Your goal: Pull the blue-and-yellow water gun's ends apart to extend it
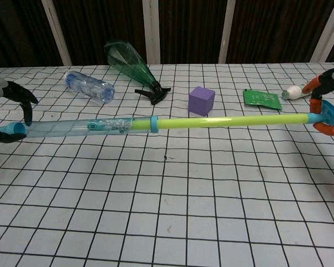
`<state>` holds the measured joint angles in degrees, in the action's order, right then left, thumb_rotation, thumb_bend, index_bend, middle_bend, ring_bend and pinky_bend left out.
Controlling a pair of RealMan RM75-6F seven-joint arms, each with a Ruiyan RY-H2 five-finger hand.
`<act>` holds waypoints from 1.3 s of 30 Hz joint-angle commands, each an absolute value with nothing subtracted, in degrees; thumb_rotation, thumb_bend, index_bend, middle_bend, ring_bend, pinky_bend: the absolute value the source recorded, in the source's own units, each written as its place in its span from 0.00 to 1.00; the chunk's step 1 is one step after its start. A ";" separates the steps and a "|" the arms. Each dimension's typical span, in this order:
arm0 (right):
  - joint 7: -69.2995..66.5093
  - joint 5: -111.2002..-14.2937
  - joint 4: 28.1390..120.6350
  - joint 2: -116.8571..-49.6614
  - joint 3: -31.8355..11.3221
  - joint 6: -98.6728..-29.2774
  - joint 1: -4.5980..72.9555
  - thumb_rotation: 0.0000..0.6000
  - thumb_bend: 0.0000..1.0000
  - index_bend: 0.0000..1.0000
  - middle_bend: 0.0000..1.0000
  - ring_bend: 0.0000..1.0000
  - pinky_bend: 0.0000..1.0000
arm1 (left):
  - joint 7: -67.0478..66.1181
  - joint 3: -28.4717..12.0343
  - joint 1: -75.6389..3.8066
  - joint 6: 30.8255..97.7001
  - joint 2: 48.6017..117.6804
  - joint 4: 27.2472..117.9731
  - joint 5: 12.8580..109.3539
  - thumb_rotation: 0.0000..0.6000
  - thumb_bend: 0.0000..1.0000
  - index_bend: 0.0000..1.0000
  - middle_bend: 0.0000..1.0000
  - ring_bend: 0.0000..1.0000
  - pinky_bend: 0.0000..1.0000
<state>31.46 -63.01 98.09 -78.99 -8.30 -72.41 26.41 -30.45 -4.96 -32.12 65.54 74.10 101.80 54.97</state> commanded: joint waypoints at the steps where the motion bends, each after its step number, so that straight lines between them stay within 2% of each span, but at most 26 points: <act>1: 31.33 -62.90 97.92 -78.82 -8.43 -72.33 26.39 1.00 0.47 0.66 0.20 0.00 0.00 | -30.42 -5.02 -32.15 65.51 73.91 101.79 54.88 1.00 0.55 0.58 0.14 0.00 0.00; 26: 30.12 -61.28 96.31 -77.95 -8.89 -71.27 26.12 1.00 0.47 0.66 0.20 0.00 0.00 | -31.62 -4.67 -32.57 65.43 72.86 102.97 54.88 1.00 0.54 0.56 0.13 0.00 0.00; 27: 30.12 -61.13 96.38 -77.83 -8.90 -71.16 26.12 1.00 0.47 0.64 0.20 0.00 0.00 | -31.57 -4.71 -32.59 65.42 72.90 103.02 54.81 1.00 0.51 0.53 0.13 0.00 0.00; 29: 30.24 -60.77 96.65 -77.52 -8.79 -70.75 26.13 1.00 0.47 0.53 0.19 0.00 0.00 | -31.30 -4.73 -32.59 65.37 72.97 103.04 54.94 1.00 0.44 0.48 0.11 0.00 0.00; 31: 30.41 -60.57 96.99 -77.20 -8.58 -70.34 26.15 1.00 0.47 0.33 0.13 0.00 0.00 | -31.03 -4.70 -32.59 65.28 73.03 103.07 55.12 1.00 0.35 0.39 0.08 0.00 0.00; 32: 30.88 -60.26 97.33 -76.84 -8.21 -69.80 26.19 1.00 0.47 0.20 0.07 0.00 0.00 | -30.80 -4.75 -32.58 65.24 73.13 103.21 55.18 1.00 0.30 0.33 0.07 0.00 0.00; 34: 32.32 -58.65 98.51 -76.08 -7.98 -69.12 26.31 1.00 0.47 0.03 0.01 0.00 0.00 | -30.70 -4.70 -32.58 65.11 73.06 103.39 55.06 1.00 0.24 0.23 0.06 0.00 0.00; 36: 33.71 -57.18 99.53 -75.60 -8.02 -68.87 26.54 1.00 0.44 0.00 0.00 0.00 0.00 | -30.42 -4.65 -32.49 65.06 72.92 103.73 55.07 1.00 0.18 0.15 0.06 0.00 0.00; 39: 35.42 -55.96 100.32 -75.38 -7.94 -69.16 26.79 1.00 0.38 0.00 0.00 0.00 0.00 | -30.14 -4.38 -32.38 64.89 72.59 104.40 55.36 1.00 0.15 0.12 0.05 0.00 0.00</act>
<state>34.78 -56.46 99.79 -75.66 -8.04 -69.17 26.60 -30.20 -4.45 -32.42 64.94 72.67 104.31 55.29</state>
